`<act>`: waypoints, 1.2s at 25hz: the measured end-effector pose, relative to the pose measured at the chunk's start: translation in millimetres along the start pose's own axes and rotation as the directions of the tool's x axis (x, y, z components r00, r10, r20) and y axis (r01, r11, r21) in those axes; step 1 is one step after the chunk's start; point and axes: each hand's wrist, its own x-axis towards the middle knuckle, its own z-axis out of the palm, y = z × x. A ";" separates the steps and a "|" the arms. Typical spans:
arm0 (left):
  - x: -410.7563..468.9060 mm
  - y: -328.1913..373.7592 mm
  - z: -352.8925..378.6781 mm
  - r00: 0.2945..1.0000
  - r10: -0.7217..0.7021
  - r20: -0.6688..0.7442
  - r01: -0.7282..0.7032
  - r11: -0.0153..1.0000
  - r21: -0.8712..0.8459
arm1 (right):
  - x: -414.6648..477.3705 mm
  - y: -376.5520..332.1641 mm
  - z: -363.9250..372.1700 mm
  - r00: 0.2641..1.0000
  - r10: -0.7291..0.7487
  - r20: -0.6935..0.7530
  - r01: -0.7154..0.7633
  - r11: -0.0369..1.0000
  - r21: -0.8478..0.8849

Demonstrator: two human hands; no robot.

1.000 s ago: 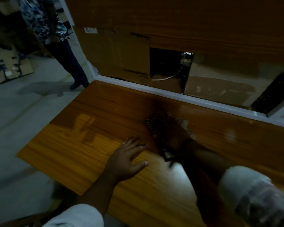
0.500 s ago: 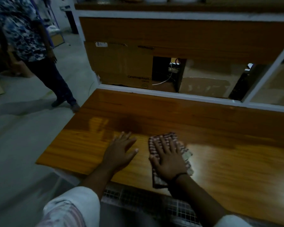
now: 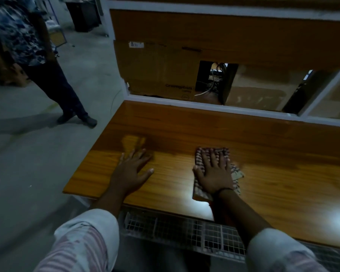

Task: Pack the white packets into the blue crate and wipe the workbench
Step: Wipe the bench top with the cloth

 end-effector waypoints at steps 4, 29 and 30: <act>1.9 -1.4 1.5 1.000 -0.008 -0.011 0.008 1.000 0.006 | -17.2 -79.4 15.3 0.944 -0.330 0.014 0.330 0.944 0.007; 6.5 2.9 -4.9 0.991 -0.130 0.009 0.131 0.991 -0.010 | 203.6 -27.0 -19.6 0.993 -0.119 0.028 0.120 0.992 -0.049; 7.1 2.7 -4.6 0.992 -0.127 0.002 0.127 0.992 -0.012 | 212.4 -41.7 -16.7 0.990 -0.138 0.028 0.139 0.989 -0.044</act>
